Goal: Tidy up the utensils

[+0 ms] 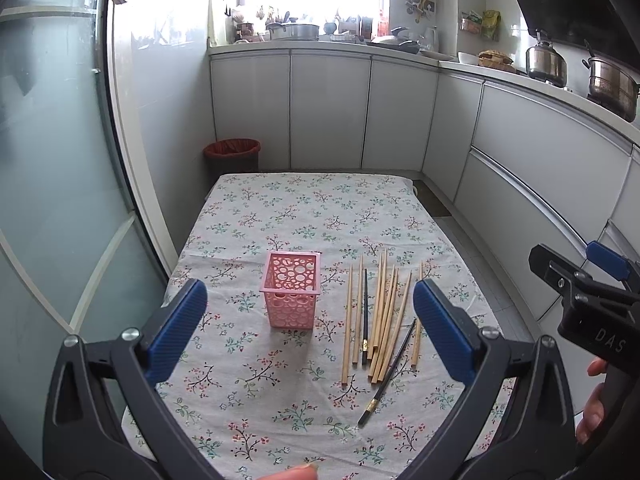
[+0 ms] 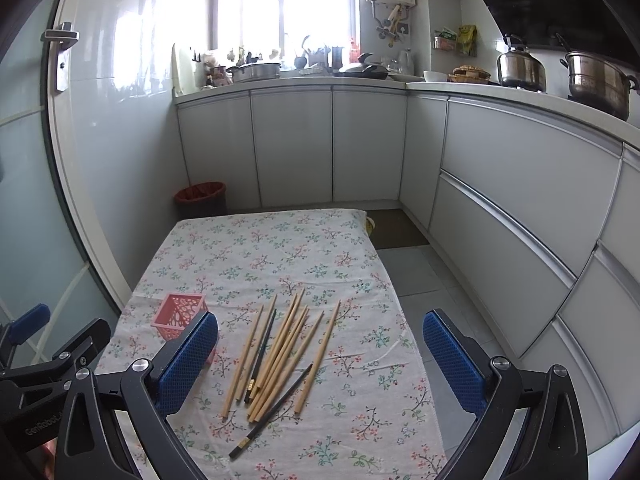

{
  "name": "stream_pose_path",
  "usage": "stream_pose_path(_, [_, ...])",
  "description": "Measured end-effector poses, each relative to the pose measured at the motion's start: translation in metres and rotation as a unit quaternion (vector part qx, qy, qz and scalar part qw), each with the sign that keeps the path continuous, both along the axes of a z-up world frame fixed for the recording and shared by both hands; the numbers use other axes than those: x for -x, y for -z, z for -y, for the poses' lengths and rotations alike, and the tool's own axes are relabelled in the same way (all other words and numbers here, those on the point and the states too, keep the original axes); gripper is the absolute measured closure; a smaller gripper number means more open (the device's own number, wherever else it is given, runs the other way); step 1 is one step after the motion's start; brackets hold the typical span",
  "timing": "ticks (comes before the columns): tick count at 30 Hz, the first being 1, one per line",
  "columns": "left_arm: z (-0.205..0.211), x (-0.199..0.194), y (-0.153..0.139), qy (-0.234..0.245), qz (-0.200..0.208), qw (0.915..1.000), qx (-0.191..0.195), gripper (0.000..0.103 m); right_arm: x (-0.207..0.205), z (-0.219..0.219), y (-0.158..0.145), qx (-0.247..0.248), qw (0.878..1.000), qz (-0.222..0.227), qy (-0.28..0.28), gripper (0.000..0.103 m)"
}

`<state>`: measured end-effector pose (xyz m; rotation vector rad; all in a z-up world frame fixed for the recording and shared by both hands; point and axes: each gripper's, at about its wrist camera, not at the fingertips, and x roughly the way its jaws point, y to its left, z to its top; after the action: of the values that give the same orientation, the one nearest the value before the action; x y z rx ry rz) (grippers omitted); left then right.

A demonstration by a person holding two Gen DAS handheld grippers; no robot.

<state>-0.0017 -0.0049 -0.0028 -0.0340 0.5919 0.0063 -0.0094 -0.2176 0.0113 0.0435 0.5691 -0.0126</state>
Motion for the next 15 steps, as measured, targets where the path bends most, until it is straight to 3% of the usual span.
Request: stream_pose_path(15, [-0.0004,0.0019,-0.0012,0.0,0.001,1.0,0.001,0.001,0.0017,0.0005,-0.0008,-0.002,1.0,0.003,0.001,0.0])
